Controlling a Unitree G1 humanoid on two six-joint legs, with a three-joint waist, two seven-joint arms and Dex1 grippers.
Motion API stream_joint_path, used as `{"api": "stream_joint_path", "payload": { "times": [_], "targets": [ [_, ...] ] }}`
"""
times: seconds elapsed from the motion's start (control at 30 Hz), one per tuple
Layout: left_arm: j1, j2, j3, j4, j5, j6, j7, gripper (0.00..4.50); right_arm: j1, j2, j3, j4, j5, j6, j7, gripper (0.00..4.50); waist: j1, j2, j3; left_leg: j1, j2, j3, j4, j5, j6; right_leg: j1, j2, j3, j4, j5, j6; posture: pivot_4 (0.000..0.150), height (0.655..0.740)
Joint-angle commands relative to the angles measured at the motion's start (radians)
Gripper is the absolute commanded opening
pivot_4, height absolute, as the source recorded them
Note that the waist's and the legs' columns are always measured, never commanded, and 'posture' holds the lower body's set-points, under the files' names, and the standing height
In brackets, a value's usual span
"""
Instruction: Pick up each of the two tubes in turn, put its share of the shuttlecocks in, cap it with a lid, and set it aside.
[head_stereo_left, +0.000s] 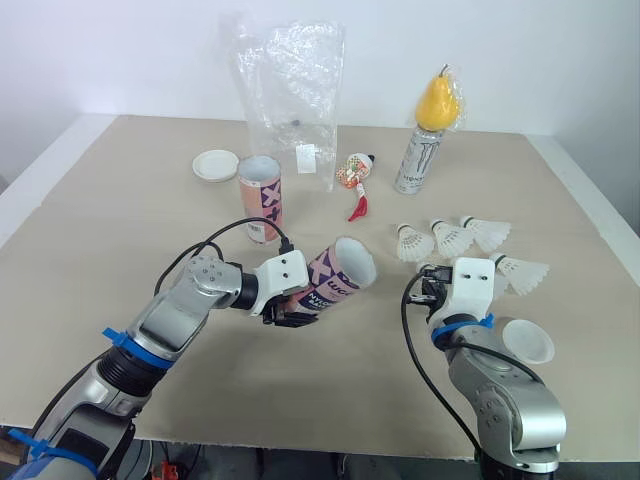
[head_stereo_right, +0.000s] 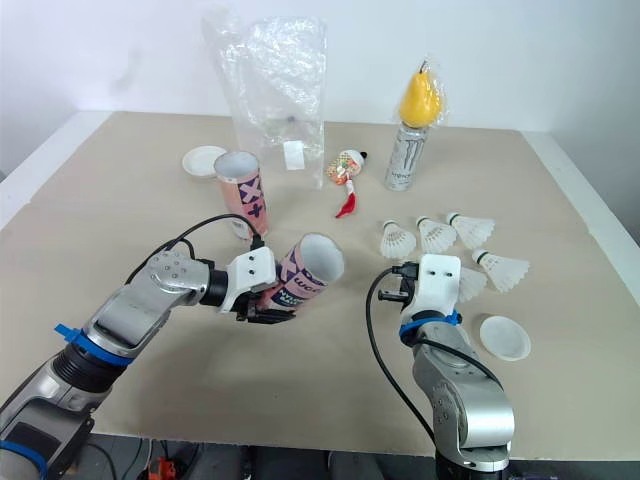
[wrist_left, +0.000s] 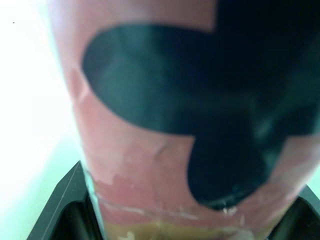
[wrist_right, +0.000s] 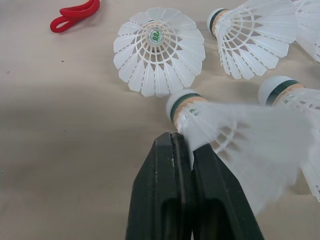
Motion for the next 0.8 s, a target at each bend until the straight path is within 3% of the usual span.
{"api": "stream_joint_path", "payload": {
  "times": [0.03,0.23,0.4,0.53,0.7,0.8],
  "targets": [
    [0.007,-0.002,0.013,0.007,0.001,-0.001,0.014,2.99,-0.013,-0.003,-0.004,-0.049,-0.009,0.013,0.008,0.06,0.000,0.000,0.000,0.000,0.000,0.000,0.000,0.000,0.000,0.000,0.000,0.000,0.000,0.000,0.000,0.150,0.7400],
    [0.004,0.000,0.016,0.027,-0.001,-0.012,0.012,2.99,-0.056,-0.067,-0.036,-0.158,0.021,0.086,0.070,0.06,0.000,0.000,0.000,0.000,0.000,0.000,0.000,0.000,0.000,0.000,0.000,0.000,0.000,0.000,0.000,0.150,0.7400],
    [-0.009,-0.001,0.010,0.058,-0.005,-0.030,-0.002,2.99,-0.181,-0.281,-0.183,-0.221,0.174,0.077,0.322,0.06,0.000,0.001,0.001,0.000,0.000,0.000,0.001,0.001,0.001,0.000,0.000,0.000,0.000,0.001,0.000,0.150,0.7400],
    [-0.039,-0.013,0.003,0.094,-0.010,-0.039,-0.026,2.99,-0.192,-0.629,-0.229,-0.183,0.238,-0.192,0.757,0.06,0.001,0.002,0.001,0.000,-0.002,0.000,0.000,0.001,0.001,0.001,-0.001,0.000,-0.001,0.000,0.000,0.150,0.7400],
    [-0.073,-0.031,0.001,0.138,-0.014,-0.041,-0.049,2.99,-0.165,-0.820,-0.203,-0.088,0.235,-0.524,1.125,0.06,0.000,0.002,0.001,0.001,-0.002,-0.001,0.000,0.001,0.002,0.002,-0.001,-0.001,-0.001,-0.001,0.001,0.150,0.7400],
    [-0.081,-0.039,-0.001,0.151,-0.012,-0.046,-0.058,2.99,-0.184,-0.858,-0.153,-0.008,0.193,-0.661,1.203,0.06,0.000,0.001,0.002,0.001,-0.003,-0.001,0.000,0.001,0.002,0.002,-0.002,-0.001,-0.001,0.000,0.002,0.150,0.7400]
  ]
}}
